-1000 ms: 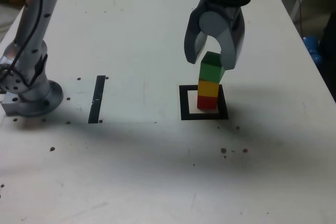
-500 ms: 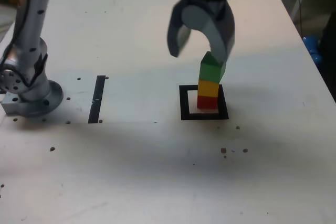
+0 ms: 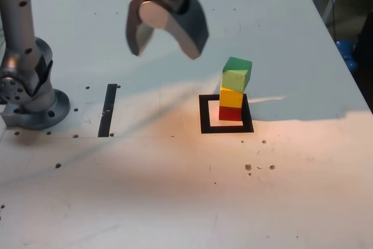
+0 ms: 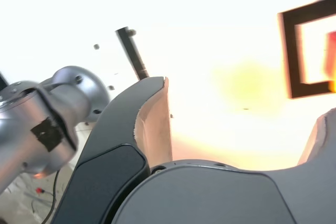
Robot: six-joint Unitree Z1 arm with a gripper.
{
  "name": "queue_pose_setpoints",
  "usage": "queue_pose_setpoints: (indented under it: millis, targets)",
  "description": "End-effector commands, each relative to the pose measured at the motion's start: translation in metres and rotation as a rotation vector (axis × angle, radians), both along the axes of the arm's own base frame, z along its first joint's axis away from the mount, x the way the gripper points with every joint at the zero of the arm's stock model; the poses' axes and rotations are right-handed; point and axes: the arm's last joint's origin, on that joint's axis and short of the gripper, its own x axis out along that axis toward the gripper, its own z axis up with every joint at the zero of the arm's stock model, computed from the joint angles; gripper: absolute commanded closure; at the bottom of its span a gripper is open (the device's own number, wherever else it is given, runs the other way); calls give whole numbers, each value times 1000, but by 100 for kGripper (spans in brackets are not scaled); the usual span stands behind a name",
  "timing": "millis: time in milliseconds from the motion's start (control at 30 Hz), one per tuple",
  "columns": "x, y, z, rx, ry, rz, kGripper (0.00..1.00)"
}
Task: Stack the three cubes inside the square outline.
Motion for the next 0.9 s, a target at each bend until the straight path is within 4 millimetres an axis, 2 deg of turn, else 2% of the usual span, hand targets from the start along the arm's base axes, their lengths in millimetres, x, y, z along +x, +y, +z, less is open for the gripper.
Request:
queue_pose_setpoints:
  millis: [0, 100, 233, 533, 867]
  targets:
    - [-17, 2, -7, 7, 7, 22, 0]
    - [-36, 3, -18, 9, 12, 47, 0]
    - [-51, 4, -35, -2, 26, 64, 0]
    - [-70, 4, -76, -25, 62, 103, 0]
    - [-86, 10, -101, -64, 79, 166, 1]
